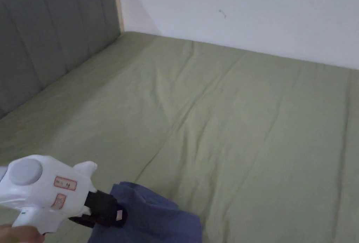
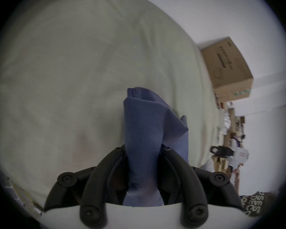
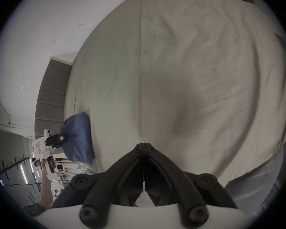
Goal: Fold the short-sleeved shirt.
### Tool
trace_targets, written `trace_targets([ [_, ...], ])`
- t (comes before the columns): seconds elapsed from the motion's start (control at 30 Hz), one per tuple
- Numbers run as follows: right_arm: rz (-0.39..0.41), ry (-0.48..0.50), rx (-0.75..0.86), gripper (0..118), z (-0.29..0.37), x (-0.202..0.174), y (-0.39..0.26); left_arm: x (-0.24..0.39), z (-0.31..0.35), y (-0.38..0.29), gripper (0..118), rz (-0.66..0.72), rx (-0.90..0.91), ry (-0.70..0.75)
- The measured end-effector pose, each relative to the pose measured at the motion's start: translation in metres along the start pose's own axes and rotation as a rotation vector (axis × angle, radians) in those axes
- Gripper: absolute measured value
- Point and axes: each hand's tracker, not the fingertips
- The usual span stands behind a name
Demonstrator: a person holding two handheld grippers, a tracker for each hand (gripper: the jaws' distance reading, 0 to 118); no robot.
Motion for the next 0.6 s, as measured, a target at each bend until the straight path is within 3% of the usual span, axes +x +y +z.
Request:
trace_targets([
  [0.17,-0.013,-0.048,0.001,0,0.011,-0.010,0.000,-0.059,0.036,0.037,29,0.082,0.016,0.216],
  [0.37,-0.015,-0.079,0.002,0,0.010,-0.033,0.003,-0.100,0.058,0.071,29,0.068,0.003,0.405],
  [0.57,0.038,-0.093,-0.059,0,-0.002,-0.040,0.005,-0.122,0.044,0.077,30,0.107,-0.013,0.456],
  [0.6,0.042,-0.093,-0.063,0,-0.004,-0.041,0.005,-0.123,0.038,0.073,36,0.102,-0.011,0.478],
])
